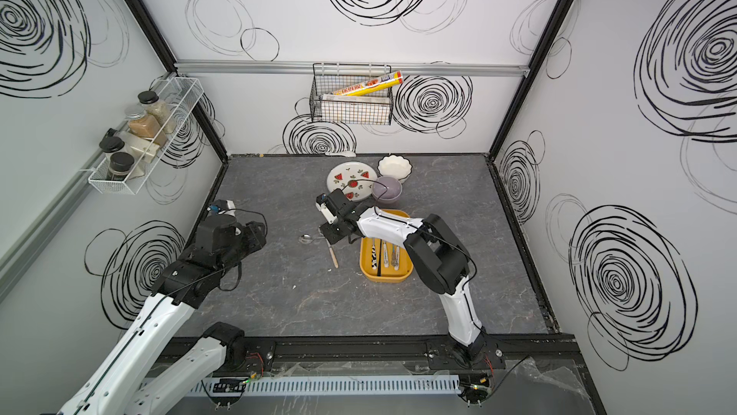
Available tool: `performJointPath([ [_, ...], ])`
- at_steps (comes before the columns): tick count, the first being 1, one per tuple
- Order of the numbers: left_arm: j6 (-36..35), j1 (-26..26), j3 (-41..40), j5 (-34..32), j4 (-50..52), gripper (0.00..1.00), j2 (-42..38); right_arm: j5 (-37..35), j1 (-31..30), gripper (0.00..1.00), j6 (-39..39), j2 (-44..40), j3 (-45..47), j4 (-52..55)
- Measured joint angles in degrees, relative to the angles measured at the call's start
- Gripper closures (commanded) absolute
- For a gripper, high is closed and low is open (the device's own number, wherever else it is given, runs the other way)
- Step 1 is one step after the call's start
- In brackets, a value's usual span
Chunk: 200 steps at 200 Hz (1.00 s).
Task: Put the spoon into the storage box
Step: Pick up the spoon from the center of the board.
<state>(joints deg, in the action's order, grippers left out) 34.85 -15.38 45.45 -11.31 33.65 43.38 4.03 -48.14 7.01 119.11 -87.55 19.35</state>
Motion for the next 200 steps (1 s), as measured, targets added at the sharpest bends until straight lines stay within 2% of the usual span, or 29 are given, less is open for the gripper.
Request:
performJointPath([
  [47,-1.42,-0.11,-1.09,1.4,-0.31,0.45,0.61,-1.01,0.31,0.44,-6.62,9.7,-12.39,5.64],
  [101,-2.14,0.48,-1.62,3.08,-0.79,0.45,1.07,1.95,0.76,0.46,-9.16,12.17,-13.46,8.33],
  [123,-2.36,0.68,-1.75,3.63,-0.76,0.45,1.07,3.21,0.74,0.48,-9.05,11.52,-12.09,7.56],
  [200,-2.58,1.2,-1.99,4.5,-1.36,0.45,1.01,6.73,-2.03,0.54,-5.29,0.9,3.61,6.75],
])
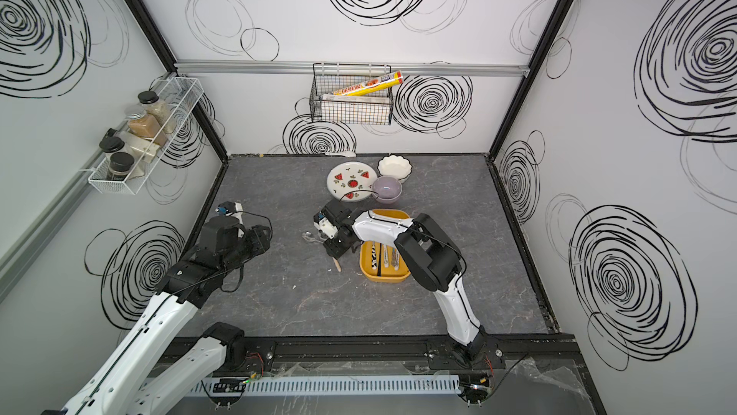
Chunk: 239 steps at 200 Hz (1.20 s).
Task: Put the spoon into the storage box
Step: Pick up the spoon from the center of the board.
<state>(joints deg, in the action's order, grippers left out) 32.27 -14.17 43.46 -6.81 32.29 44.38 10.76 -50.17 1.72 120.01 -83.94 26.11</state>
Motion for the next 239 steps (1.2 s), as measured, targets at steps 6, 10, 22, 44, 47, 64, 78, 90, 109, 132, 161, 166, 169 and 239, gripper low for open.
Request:
performJointPath([
  [6,0.0,0.17,0.0,0.13,-0.09,0.45,-0.02,0.63,-0.39,0.54,0.13,-0.39,0.5,0.22],
  [10,-0.02,0.35,-0.02,0.24,-0.2,0.45,-0.07,1.07,-0.68,0.54,0.22,-0.61,0.81,0.39],
  [22,-0.15,0.9,-0.07,0.46,-0.44,0.45,-0.15,2.01,-1.57,0.55,0.63,-1.01,1.22,0.63],
  [44,-0.33,1.75,-0.09,1.03,-0.74,0.45,-0.2,1.22,-2.8,0.55,1.81,-1.01,0.72,0.87],
  [47,-0.35,1.84,-0.09,1.11,-0.72,0.45,-0.2,0.79,-3.02,0.55,1.99,-1.01,0.52,0.92],
  [64,-0.39,1.99,-0.09,1.46,-0.72,0.45,-0.2,-1.84,-3.74,0.56,2.93,-1.01,-0.85,0.94],
  [78,-0.44,1.99,-0.09,1.66,-0.74,0.45,-0.2,-4.0,-3.93,0.58,4.09,-1.01,-2.56,0.96],
  [90,-0.44,1.99,-0.09,1.7,-0.74,0.45,-0.2,-5.49,-3.91,0.58,4.76,-1.01,-4.02,0.94],
  [109,-0.52,1.99,-0.11,1.79,-0.74,0.45,-0.2,-6.75,-3.91,0.59,5.84,-0.7,-6.51,1.01],
  [132,-0.59,2.05,-0.2,1.86,-0.76,0.45,-0.17,-6.93,-3.87,0.61,6.54,1.42,-10.93,0.96],
  [161,-0.63,2.1,-0.33,1.88,-0.76,0.45,-0.17,-6.27,-3.87,0.64,6.64,6.47,-16.81,1.44],
  [166,-0.63,2.1,-0.33,1.86,-0.76,0.45,-0.17,-6.19,-3.87,0.64,6.69,7.43,-17.64,1.64],
  [169,-0.63,2.1,-0.33,1.88,-0.76,0.45,-0.17,-6.14,-3.87,0.64,6.69,7.78,-17.97,1.77],
  [239,-0.66,2.14,-0.42,1.88,-0.79,0.45,-0.17,-7.58,-3.87,0.64,6.58,12.72,-20.48,3.87],
])
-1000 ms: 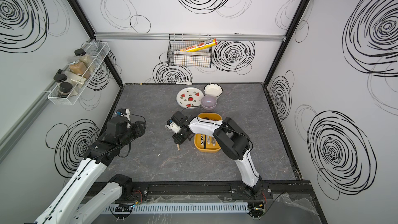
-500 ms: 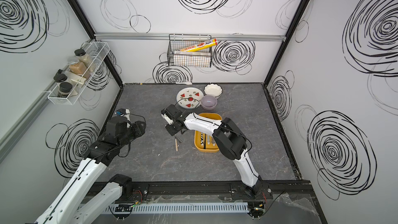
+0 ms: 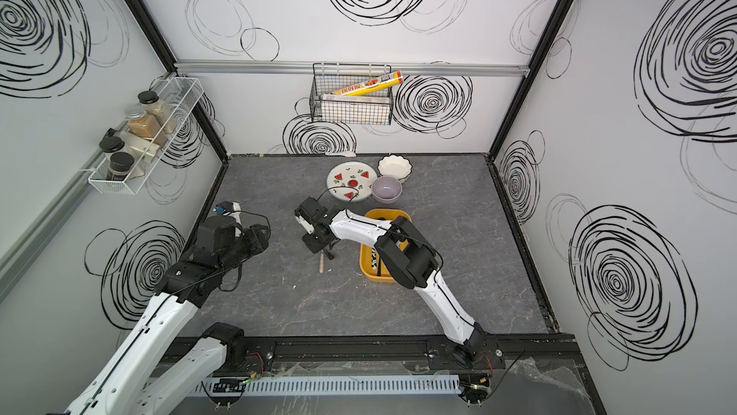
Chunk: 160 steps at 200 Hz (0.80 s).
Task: Put the spoon into the storage box
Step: Pick up the spoon from the center of the board.
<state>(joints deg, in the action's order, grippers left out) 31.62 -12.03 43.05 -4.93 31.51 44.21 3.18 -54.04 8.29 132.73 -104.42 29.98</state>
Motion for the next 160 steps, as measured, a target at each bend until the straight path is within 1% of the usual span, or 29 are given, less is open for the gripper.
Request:
performJointPath([
  [38,-0.04,0.0,-0.04,0.0,0.0,0.45,0.0,-1.88,0.0,0.65,-0.11,0.11,-0.07,0.09],
  [48,-0.09,0.0,-0.04,0.02,-0.02,0.45,0.02,-2.16,0.0,0.68,-0.13,0.11,-0.04,0.09],
  [68,-0.15,0.0,-0.09,0.11,-0.11,0.45,0.13,-2.25,0.0,0.78,-0.15,0.11,0.2,0.0],
  [81,-0.15,0.07,-0.11,0.26,-0.13,0.45,0.15,-2.19,0.0,0.81,-0.02,0.07,0.7,-0.55],
  [84,-0.15,0.09,-0.11,0.31,-0.15,0.45,0.15,-2.1,0.0,0.83,-0.04,-0.04,0.87,-0.76],
  [136,-0.2,0.13,-0.2,0.85,-0.39,0.45,0.28,-2.64,-0.04,0.96,0.13,-1.22,3.76,-4.0],
  [142,-0.2,0.15,-0.2,0.9,-0.37,0.45,0.31,-2.8,-0.09,1.0,0.17,-1.33,3.89,-4.17],
  [160,-0.26,0.17,-0.2,0.98,-0.42,0.45,0.39,-2.99,-0.15,1.0,0.15,-1.64,4.44,-4.79],
])
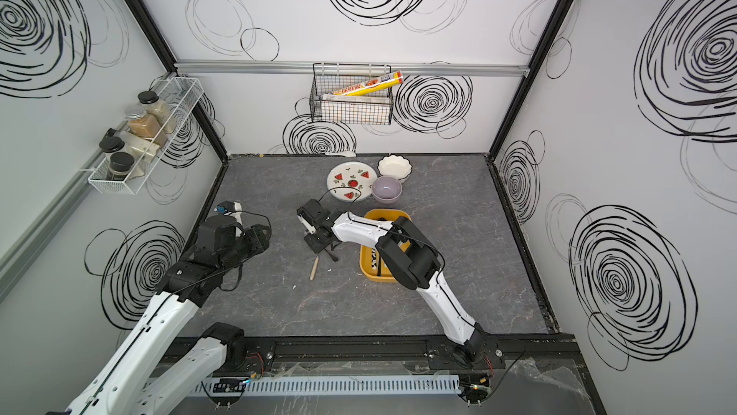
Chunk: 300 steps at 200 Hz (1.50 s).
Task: Put the spoon into the storage box
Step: Pick up the spoon from the center of the board, then place the spoon in the storage box.
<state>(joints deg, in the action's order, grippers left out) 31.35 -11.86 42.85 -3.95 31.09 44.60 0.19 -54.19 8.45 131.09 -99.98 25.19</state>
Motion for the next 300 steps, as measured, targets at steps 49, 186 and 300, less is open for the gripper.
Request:
performJointPath([
  [49,-0.11,0.04,0.0,0.11,0.0,0.45,0.02,1.36,-0.02,1.0,0.04,-2.78,3.5,-0.39],
  [186,-0.13,0.04,-0.02,0.5,-0.02,0.45,0.04,-4.55,2.05,1.0,2.29,-26.14,16.15,-2.93],
  [300,-0.33,0.07,-0.07,1.49,-0.59,0.45,0.13,-7.78,19.5,1.0,13.9,-42.6,46.27,-6.82],
])
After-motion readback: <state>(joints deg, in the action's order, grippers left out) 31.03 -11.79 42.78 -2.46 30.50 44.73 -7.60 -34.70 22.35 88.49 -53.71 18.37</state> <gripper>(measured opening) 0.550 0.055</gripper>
